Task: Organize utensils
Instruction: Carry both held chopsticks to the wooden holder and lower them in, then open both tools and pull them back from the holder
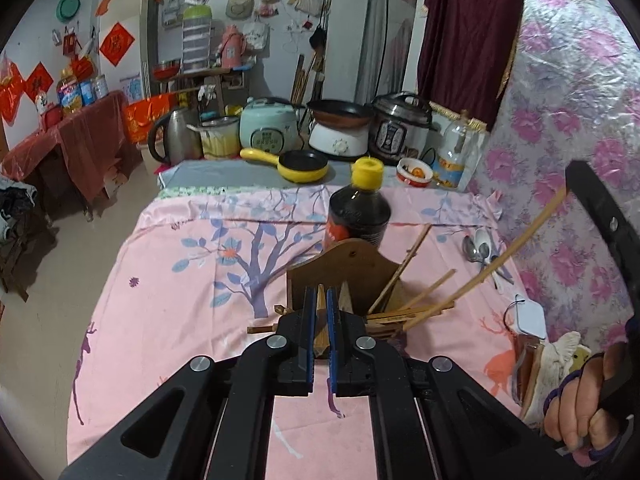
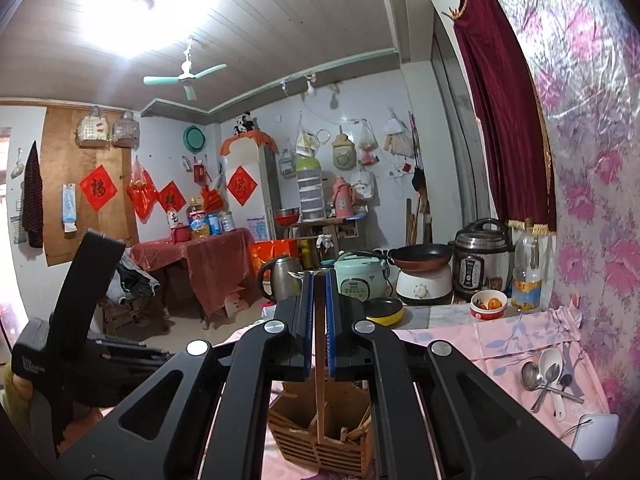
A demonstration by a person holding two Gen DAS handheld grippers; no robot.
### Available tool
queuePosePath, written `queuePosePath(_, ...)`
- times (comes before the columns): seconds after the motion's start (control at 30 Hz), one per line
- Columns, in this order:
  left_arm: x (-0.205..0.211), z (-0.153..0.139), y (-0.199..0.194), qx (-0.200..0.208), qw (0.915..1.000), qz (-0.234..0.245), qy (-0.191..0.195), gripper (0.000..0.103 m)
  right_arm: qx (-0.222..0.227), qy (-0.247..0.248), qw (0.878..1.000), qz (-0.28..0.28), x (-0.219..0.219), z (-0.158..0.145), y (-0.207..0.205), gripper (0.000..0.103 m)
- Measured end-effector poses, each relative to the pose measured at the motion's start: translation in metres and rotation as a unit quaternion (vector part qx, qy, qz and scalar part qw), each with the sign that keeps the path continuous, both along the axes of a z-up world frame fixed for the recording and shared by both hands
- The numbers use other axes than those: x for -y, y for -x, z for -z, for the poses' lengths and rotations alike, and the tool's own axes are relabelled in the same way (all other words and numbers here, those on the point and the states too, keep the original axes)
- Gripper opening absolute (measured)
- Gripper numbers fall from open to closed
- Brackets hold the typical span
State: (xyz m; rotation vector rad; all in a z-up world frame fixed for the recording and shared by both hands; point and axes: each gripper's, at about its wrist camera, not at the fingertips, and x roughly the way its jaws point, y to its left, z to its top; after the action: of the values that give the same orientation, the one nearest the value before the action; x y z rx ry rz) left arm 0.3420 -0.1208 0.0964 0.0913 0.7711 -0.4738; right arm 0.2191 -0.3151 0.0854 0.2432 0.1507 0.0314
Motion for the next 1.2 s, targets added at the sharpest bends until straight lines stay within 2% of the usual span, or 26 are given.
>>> queuePosePath(0.17, 0.001, 0.019, -0.024, -0.017, 0.9998, -0.004, -0.01, 0.006, -0.005, 0.006, 1.0, 0.002, -0.004, 0.01, -0.028, 0.006)
queuePosePath(0.3, 0.001, 0.036, -0.041, -0.034, 0.9993, -0.01, -0.011, 0.006, -0.033, 0.009, 0.999, 0.0, -0.006, 0.039, -0.05, 0.007)
queuePosePath(0.33, 0.001, 0.042, -0.045, -0.037, 0.9991, -0.015, -0.009, 0.012, -0.046, 0.012, 0.999, -0.002, -0.007, 0.048, -0.056, 0.011)
queuePosePath(0.37, 0.0, 0.045, -0.048, -0.039, 0.999, -0.021, -0.01, 0.035, -0.069, 0.012, 0.998, -0.003, -0.008, 0.061, -0.064, 0.011)
queuePosePath(0.4, -0.001, 0.048, -0.05, -0.04, 0.9988, -0.026, -0.011, 0.046, -0.089, 0.003, 0.996, -0.004, -0.005, 0.07, -0.07, 0.011)
queuePosePath(0.43, -0.003, 0.049, -0.051, -0.037, 0.9988, -0.031, -0.007, 0.052, -0.096, -0.011, 0.995, -0.008, 0.0, 0.074, -0.071, 0.011)
queuePosePath(0.47, -0.003, 0.048, -0.05, -0.034, 0.9989, -0.031, -0.009, 0.052, -0.095, -0.018, 0.995, -0.008, 0.003, 0.075, -0.07, 0.011)
queuePosePath(0.63, -0.012, 0.034, -0.042, -0.003, 0.9987, -0.05, -0.013, 0.053, -0.068, -0.009, 0.998, 0.007, 0.008, 0.056, -0.05, 0.017)
queuePosePath(0.83, -0.03, 0.012, -0.019, 0.041, 0.9947, -0.093, -0.016, 0.067, -0.051, -0.011, 0.998, 0.019, 0.008, 0.037, -0.019, 0.027)
queuePosePath(0.9, -0.036, 0.007, -0.009, 0.058, 0.9927, -0.103, -0.02, 0.071, -0.049, -0.014, 0.998, 0.021, 0.008, 0.032, -0.009, 0.032)
queuePosePath(1.07, -0.046, -0.002, 0.032, 0.116, 0.9832, -0.136, -0.036, 0.087, -0.037, -0.022, 0.999, 0.025, 0.001, 0.024, 0.027, 0.057)
queuePosePath(1.2, -0.047, 0.0, 0.07, 0.144, 0.9788, -0.139, -0.044, 0.09, -0.033, -0.026, 0.999, 0.026, -0.008, 0.023, 0.055, 0.064)
